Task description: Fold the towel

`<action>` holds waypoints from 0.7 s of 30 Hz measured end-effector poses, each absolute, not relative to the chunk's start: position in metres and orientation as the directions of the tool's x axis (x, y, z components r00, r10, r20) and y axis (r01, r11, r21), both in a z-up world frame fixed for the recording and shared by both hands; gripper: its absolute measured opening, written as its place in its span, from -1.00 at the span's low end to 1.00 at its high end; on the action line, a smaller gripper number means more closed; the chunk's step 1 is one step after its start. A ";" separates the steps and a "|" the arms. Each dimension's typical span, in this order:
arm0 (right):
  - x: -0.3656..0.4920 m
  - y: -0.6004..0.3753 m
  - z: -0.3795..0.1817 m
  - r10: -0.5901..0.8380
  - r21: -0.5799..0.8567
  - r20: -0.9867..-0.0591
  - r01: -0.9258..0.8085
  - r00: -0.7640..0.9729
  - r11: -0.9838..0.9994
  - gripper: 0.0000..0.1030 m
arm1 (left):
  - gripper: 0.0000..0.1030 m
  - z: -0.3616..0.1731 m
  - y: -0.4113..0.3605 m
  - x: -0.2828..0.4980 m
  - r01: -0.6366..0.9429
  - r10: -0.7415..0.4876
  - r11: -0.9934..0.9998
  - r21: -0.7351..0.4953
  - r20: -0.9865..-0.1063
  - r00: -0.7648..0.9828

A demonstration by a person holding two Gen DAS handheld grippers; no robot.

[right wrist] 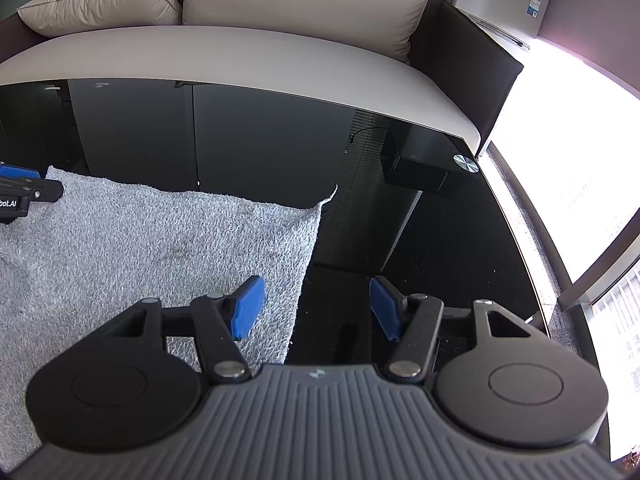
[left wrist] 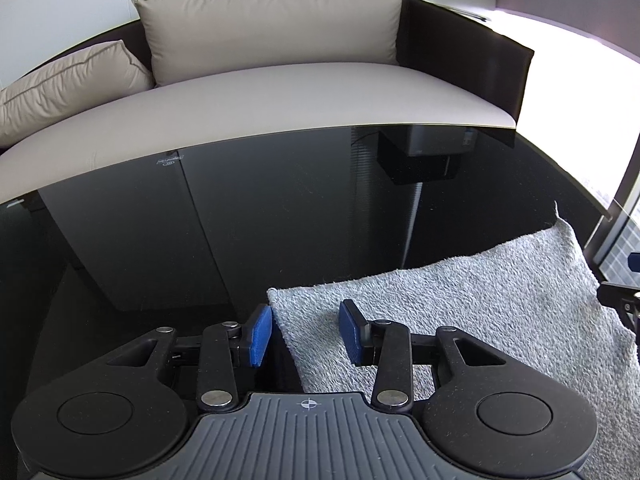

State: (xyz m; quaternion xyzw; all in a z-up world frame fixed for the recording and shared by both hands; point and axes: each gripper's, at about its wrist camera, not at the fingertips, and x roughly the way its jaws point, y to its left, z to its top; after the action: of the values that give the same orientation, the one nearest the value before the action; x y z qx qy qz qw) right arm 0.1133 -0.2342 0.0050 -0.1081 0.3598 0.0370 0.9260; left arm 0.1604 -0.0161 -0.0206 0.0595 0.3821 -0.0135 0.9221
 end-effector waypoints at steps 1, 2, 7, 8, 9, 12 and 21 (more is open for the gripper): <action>0.113 -0.234 0.005 -0.007 -0.171 -0.674 -0.147 0.739 0.974 0.19 | -0.30 -0.021 -0.018 0.161 0.067 0.034 0.991 0.117 -0.700 0.713; 0.112 -0.235 0.006 -0.003 -0.167 -0.673 -0.149 0.739 0.975 0.19 | -0.30 -0.021 -0.019 0.162 0.063 0.045 0.990 0.130 -0.694 0.719; 0.108 -0.237 0.009 0.012 -0.148 -0.666 -0.147 0.746 0.978 0.19 | -0.33 -0.021 -0.020 0.164 0.018 0.081 0.990 0.138 -0.677 0.732; 0.107 -0.238 0.010 0.018 -0.140 -0.663 -0.148 0.748 0.979 0.19 | -0.38 -0.019 -0.018 0.163 0.005 0.090 0.991 0.137 -0.672 0.735; 0.106 -0.239 0.011 0.024 -0.133 -0.660 -0.148 0.751 0.980 0.19 | -0.38 -0.016 -0.016 0.161 -0.008 0.095 0.991 0.133 -0.666 0.740; 0.101 -0.240 0.015 0.045 -0.120 -0.647 -0.160 0.761 0.980 0.19 | -0.33 0.000 -0.007 0.149 -0.009 0.062 0.996 0.084 -0.656 0.752; 0.081 -0.241 0.022 0.078 -0.112 -0.645 -0.195 0.760 0.974 0.19 | -0.15 0.006 -0.006 0.074 0.095 -0.010 0.992 0.083 -0.698 0.716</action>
State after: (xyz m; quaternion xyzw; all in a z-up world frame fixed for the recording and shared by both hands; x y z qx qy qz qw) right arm 0.0813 -0.2412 0.0220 -0.0862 0.3388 0.0730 0.9341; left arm 0.0736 -0.0060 0.0056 0.0565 0.3758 -0.0282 0.9245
